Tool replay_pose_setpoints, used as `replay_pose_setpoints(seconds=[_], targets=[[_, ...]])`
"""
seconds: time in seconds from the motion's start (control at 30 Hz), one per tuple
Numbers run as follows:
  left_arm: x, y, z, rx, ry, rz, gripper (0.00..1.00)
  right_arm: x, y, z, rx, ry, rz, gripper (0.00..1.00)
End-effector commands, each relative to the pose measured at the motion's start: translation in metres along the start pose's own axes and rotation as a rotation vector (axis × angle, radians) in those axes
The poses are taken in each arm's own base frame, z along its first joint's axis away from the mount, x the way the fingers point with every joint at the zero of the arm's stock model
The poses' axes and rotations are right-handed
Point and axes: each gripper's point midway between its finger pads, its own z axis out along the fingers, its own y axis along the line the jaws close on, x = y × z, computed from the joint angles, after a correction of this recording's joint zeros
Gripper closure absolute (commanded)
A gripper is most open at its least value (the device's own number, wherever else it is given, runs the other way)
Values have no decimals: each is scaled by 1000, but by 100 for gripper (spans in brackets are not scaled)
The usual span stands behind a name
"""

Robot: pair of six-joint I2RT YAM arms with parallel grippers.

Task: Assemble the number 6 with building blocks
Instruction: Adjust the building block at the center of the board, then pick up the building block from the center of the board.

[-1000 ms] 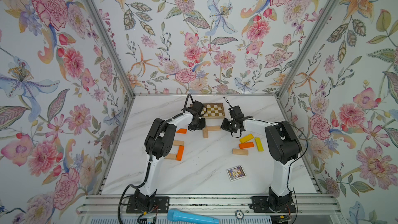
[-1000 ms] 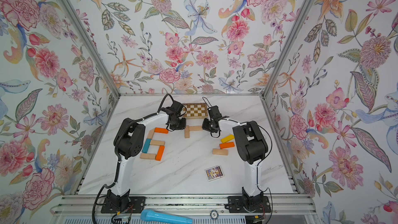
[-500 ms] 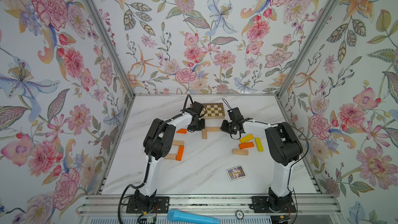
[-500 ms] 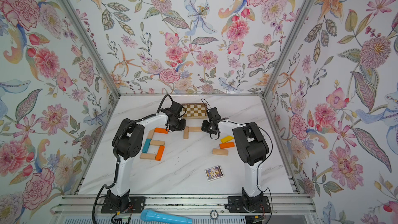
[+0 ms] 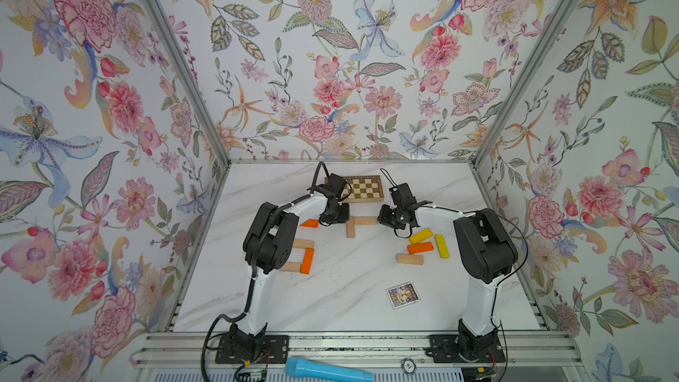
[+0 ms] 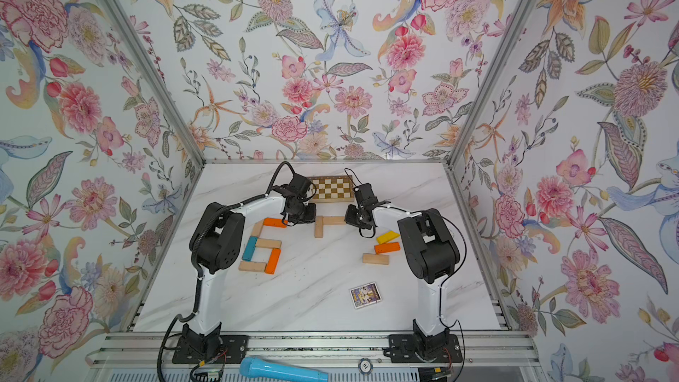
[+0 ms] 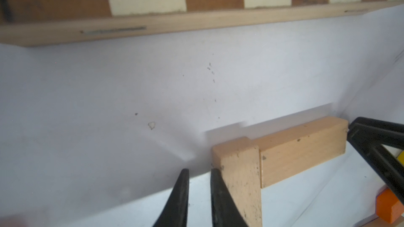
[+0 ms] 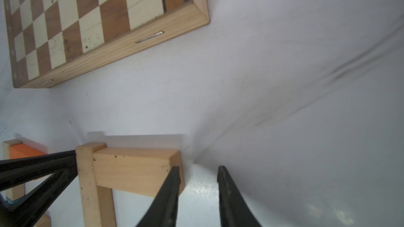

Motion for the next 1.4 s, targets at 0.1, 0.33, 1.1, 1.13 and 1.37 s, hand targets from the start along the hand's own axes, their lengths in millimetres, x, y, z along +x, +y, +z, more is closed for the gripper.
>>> replay_pose_setpoints(seconds=[0.1, 0.33, 1.1, 1.13, 1.37], targets=[[-10, 5, -20, -7, -5, 4, 71, -11, 4, -22, 5, -33, -14, 67], [-29, -3, -48, -10, -50, 35, 59, -30, 1, -61, 48, -110, -62, 64], [-9, -23, -201, 33, -191, 271, 1, 82, -62, -180, 198, -132, 421, 31], [-7, -22, -201, 35, -202, 273, 1, 84, -60, -179, 204, -144, 476, 31], [-6, -16, -198, 21, -248, 266, 1, 111, -47, -160, 311, -93, 760, 35]])
